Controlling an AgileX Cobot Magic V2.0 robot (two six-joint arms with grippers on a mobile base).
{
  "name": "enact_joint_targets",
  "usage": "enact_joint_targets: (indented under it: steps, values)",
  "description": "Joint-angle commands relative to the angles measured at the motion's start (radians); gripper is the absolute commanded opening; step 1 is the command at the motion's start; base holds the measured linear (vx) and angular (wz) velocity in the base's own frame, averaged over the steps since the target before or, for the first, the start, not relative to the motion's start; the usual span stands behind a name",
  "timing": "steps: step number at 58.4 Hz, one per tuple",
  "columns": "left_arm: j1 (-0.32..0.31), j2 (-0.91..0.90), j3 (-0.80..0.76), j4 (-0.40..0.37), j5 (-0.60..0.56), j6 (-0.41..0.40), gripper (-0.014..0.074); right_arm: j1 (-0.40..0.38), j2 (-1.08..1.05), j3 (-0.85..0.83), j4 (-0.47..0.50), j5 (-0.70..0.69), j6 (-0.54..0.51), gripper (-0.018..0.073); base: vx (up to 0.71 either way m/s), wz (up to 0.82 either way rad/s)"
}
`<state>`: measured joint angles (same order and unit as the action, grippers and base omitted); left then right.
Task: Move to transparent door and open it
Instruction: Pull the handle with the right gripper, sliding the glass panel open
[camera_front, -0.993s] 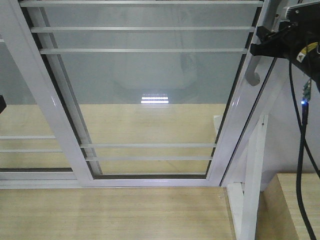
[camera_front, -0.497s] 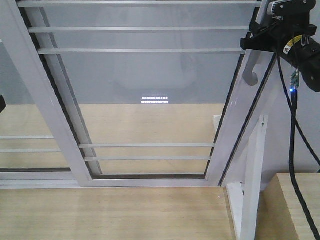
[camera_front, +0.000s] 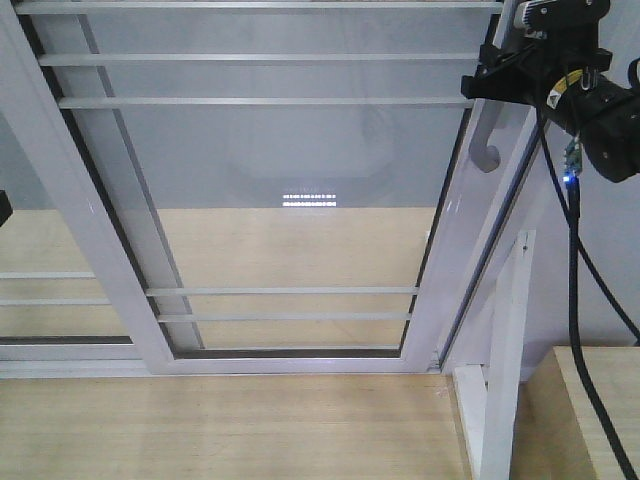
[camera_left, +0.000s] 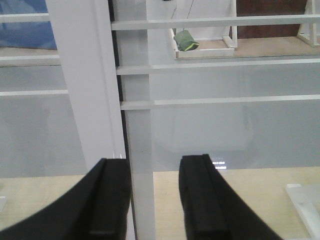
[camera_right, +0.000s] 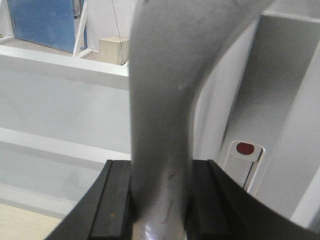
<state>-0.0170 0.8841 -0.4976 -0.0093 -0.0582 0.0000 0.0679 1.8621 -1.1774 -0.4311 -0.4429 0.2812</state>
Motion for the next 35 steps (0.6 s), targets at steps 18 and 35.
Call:
enact_joint_targets:
  steps: [18, 35]
  values:
    - [-0.005, -0.011, -0.037, -0.001, -0.084, 0.000, 0.0388, 0.130, -0.033, -0.023, -0.064, -0.102, -0.024, 0.0267, 0.00, 0.00]
    - [-0.005, -0.011, -0.037, -0.001, -0.084, 0.000, 0.0388, 0.210, -0.033, -0.023, -0.065, -0.100, -0.024, 0.0291, 0.00, 0.00]
